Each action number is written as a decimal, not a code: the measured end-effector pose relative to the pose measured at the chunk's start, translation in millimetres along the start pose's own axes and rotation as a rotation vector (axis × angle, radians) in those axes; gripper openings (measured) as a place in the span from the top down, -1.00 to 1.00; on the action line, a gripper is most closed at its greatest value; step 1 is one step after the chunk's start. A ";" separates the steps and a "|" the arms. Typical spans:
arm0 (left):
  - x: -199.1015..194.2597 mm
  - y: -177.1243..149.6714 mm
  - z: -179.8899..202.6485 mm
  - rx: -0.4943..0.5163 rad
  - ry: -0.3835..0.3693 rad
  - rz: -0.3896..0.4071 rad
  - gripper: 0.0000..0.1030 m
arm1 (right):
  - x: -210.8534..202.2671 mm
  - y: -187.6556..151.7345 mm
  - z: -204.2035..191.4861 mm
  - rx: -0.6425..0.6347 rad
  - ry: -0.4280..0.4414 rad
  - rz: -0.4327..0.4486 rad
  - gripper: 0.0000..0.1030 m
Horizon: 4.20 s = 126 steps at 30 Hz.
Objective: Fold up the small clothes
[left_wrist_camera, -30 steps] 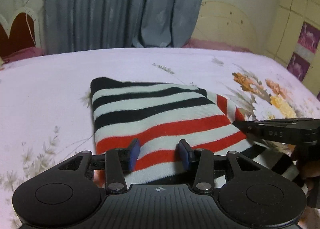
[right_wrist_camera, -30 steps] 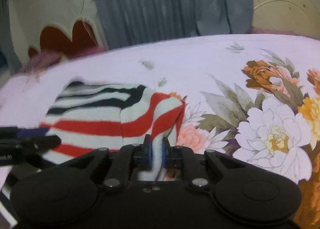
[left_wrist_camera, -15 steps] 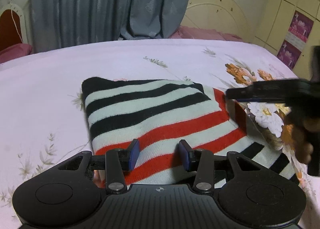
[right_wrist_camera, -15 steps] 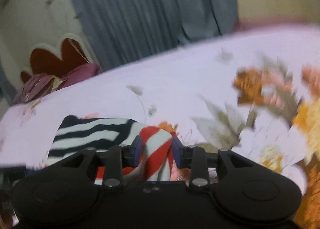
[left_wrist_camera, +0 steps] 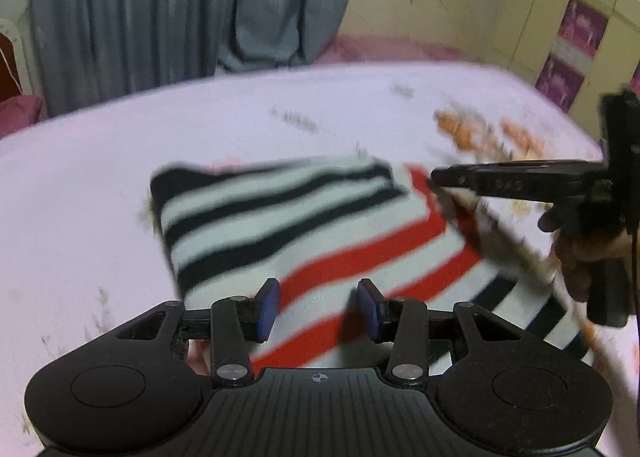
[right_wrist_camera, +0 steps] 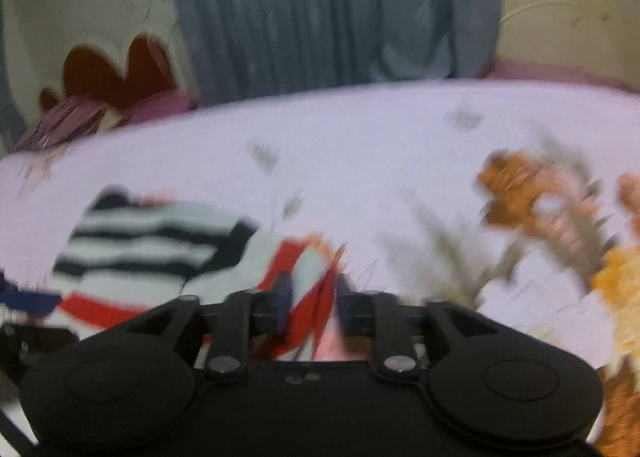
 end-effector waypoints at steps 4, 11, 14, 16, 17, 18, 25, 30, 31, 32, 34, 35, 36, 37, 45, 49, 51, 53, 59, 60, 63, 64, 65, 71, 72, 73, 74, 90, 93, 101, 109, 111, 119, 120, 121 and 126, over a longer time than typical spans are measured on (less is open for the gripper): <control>11.0 19.2 -3.7 -0.044 0.006 0.021 0.19 | -6.2 19.5 -6.3 -0.030 0.048 0.028 0.90; 28.6 9.0 6.9 -0.002 0.045 -0.050 0.19 | 16.0 -6.1 -1.1 -0.069 -0.017 -0.135 0.93; 0.5 4.3 11.9 0.007 0.020 0.008 0.19 | -14.8 7.3 -17.3 -0.083 0.037 -0.056 0.68; -8.7 -6.2 14.1 0.014 0.027 0.022 0.19 | -30.9 2.7 -31.9 -0.101 0.090 -0.062 0.61; -10.0 -12.9 15.5 0.021 0.036 0.023 0.19 | -38.3 -4.1 -40.3 -0.121 0.111 -0.065 0.63; -6.8 -20.2 16.4 0.030 0.052 0.010 0.19 | -38.8 -12.7 -46.2 -0.138 0.122 -0.085 0.78; -21.6 -14.1 26.3 0.082 0.100 0.030 0.19 | -40.7 -27.0 -44.4 -0.144 0.084 -0.131 0.78; -76.8 -46.5 16.4 0.006 0.082 0.073 0.20 | -103.7 -42.7 -81.3 -0.254 0.198 -0.092 0.74; -84.7 -56.3 16.6 -0.014 0.072 0.073 0.20 | -113.9 -51.3 -87.9 -0.277 0.210 -0.098 0.77; -87.3 -64.9 19.3 -0.020 0.060 0.067 0.20 | -119.0 -59.1 -94.9 -0.295 0.220 -0.108 0.81; -89.2 -87.0 24.0 0.008 0.070 0.050 0.20 | -117.3 -76.0 -101.1 -0.352 0.191 -0.144 0.89; -85.0 -97.5 23.5 0.011 0.077 0.025 0.20 | -111.5 -88.1 -94.9 -0.379 0.143 -0.191 0.98; -82.2 -105.6 22.0 0.003 0.080 0.001 0.20 | -104.2 -101.6 -86.4 -0.396 0.101 -0.241 1.00; -80.5 -111.3 20.8 -0.006 0.083 -0.006 0.20 | -99.4 -112.2 -78.5 -0.385 0.086 -0.267 1.00; -83.2 -118.5 18.0 -0.016 0.100 0.006 0.20 | -98.9 -120.6 -67.2 -0.364 0.053 -0.272 0.91; -118.5 -111.1 17.9 -0.030 0.123 0.076 0.20 | -122.3 -111.3 -60.3 -0.322 0.062 -0.221 0.85; -120.7 -116.0 15.5 -0.046 0.140 0.064 0.20 | -139.3 -96.4 -70.4 -0.319 0.090 -0.137 0.81; -110.0 -127.4 15.6 -0.062 0.135 0.014 0.20 | -147.6 -84.0 -85.6 -0.335 0.123 -0.059 0.73; -95.1 -141.7 17.0 -0.071 0.165 -0.014 0.20 | -101.6 -129.6 -82.7 -0.367 0.104 -0.242 0.86; -95.3 -142.4 17.7 -0.061 0.171 -0.015 0.20 | -100.7 -129.4 -82.3 -0.360 0.109 -0.237 0.86; -96.2 -145.2 20.3 -0.045 0.189 -0.015 0.20 | -97.2 -127.1 -82.4 -0.358 0.115 -0.250 0.86; -96.7 -145.9 20.8 -0.044 0.195 -0.014 0.20 | -97.3 -127.6 -81.6 -0.361 0.119 -0.248 0.86; -97.9 -145.6 20.5 -0.048 0.199 -0.014 0.20 | -98.0 -128.0 -81.0 -0.360 0.122 -0.247 0.86; -130.7 -128.9 8.5 -0.122 0.236 0.069 0.05 | -130.6 -102.6 -79.1 -0.266 0.163 -0.151 0.03; -133.4 -125.2 1.7 -0.144 0.256 0.080 -0.39 | -135.4 -94.4 -76.0 -0.226 0.182 -0.122 -0.12; -134.3 -121.6 -3.2 -0.162 0.267 0.096 -0.54 | -137.0 -86.4 -70.5 -0.169 0.203 -0.106 -0.12; -134.0 -117.1 -8.6 -0.185 0.268 0.114 -0.59 | -135.4 -80.6 -64.7 -0.111 0.220 -0.101 -0.12; -33.0 -94.6 -49.7 -0.523 0.029 -0.045 -0.59 | -34.1 -81.8 0.8 0.538 0.500 -0.235 -0.20; -22.2 -91.7 -44.9 -0.540 -0.011 -0.063 -0.59 | -26.5 -81.7 -11.9 0.517 0.515 -0.251 -0.18; -11.0 -76.9 -33.2 -0.481 -0.014 -0.078 -0.47 | -23.3 -73.2 -16.0 0.469 0.479 -0.253 0.02; -7.9 -66.6 -23.0 -0.408 0.036 -0.071 -0.15 | -15.5 -60.8 -50.3 0.209 0.327 -0.274 0.23; -15.5 -60.0 -18.2 -0.352 0.061 -0.051 -0.02 | -21.1 -56.8 -56.1 0.167 0.299 -0.256 0.32; -57.9 -33.8 0.9 -0.143 0.132 0.020 0.04 | -59.9 -31.6 -104.9 -0.058 0.194 -0.145 0.37; -62.7 -31.0 1.9 -0.137 0.135 0.027 0.04 | -61.7 -27.9 -112.4 -0.075 0.189 -0.136 0.37; -67.2 -28.2 2.8 -0.134 0.133 0.037 0.04 | -63.2 -24.7 -120.3 -0.086 0.187 -0.127 0.37; -83.2 -16.8 -1.0 -0.108 0.174 0.079 0.04 | -60.9 -16.4 -165.4 -0.125 0.202 -0.093 0.37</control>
Point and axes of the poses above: each gripper's, at about its wrist camera, not at the fingertips, and x roughly the way its jaws point, z to its right, y to its top, the point moved 10 cm from there along x, roughly the way its jaws point, and after that the axes turned 7 degrees about y, right-handed, at the moved point
